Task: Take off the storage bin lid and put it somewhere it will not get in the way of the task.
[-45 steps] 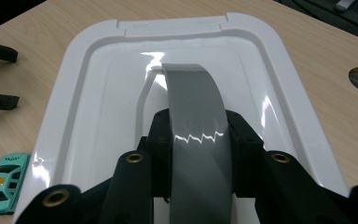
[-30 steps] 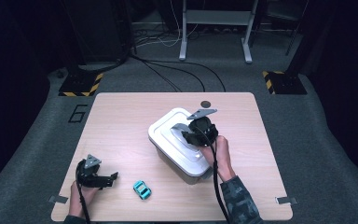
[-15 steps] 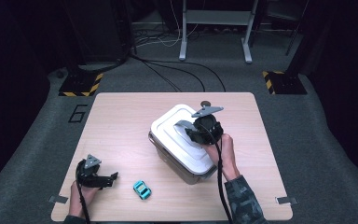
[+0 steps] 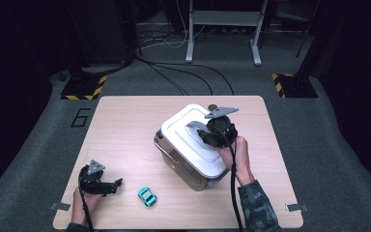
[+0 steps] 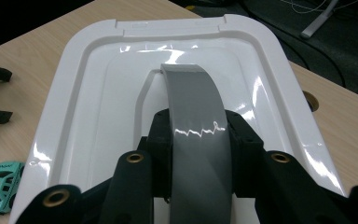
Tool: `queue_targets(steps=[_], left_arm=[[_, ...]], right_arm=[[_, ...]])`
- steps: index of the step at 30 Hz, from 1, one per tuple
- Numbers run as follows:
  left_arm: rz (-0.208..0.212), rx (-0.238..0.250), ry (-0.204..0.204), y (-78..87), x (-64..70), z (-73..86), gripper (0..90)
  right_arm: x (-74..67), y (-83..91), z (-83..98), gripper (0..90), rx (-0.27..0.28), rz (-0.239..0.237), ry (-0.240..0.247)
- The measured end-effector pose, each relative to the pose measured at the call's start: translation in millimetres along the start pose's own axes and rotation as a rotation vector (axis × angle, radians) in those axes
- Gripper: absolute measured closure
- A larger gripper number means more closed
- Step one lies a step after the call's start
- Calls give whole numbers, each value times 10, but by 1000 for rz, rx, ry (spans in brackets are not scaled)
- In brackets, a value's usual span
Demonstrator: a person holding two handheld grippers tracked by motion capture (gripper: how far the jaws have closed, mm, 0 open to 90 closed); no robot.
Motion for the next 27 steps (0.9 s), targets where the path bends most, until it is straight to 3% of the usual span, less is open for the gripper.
queue_targets(steps=[27], left_arm=[[0, 0, 1, 0, 0, 0, 13]], right_arm=[[326, 302, 75, 671, 34, 81, -57]])
Point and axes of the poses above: each handheld gripper's, and its own axes: y roughly backward along the jaws, z roughly out of its underside, x roughly to its right, the point moved 5 cm from there along -y, roughly forward along the jaws, and after that the axes turned 9 degrees about -z, right-handed, at the moved point
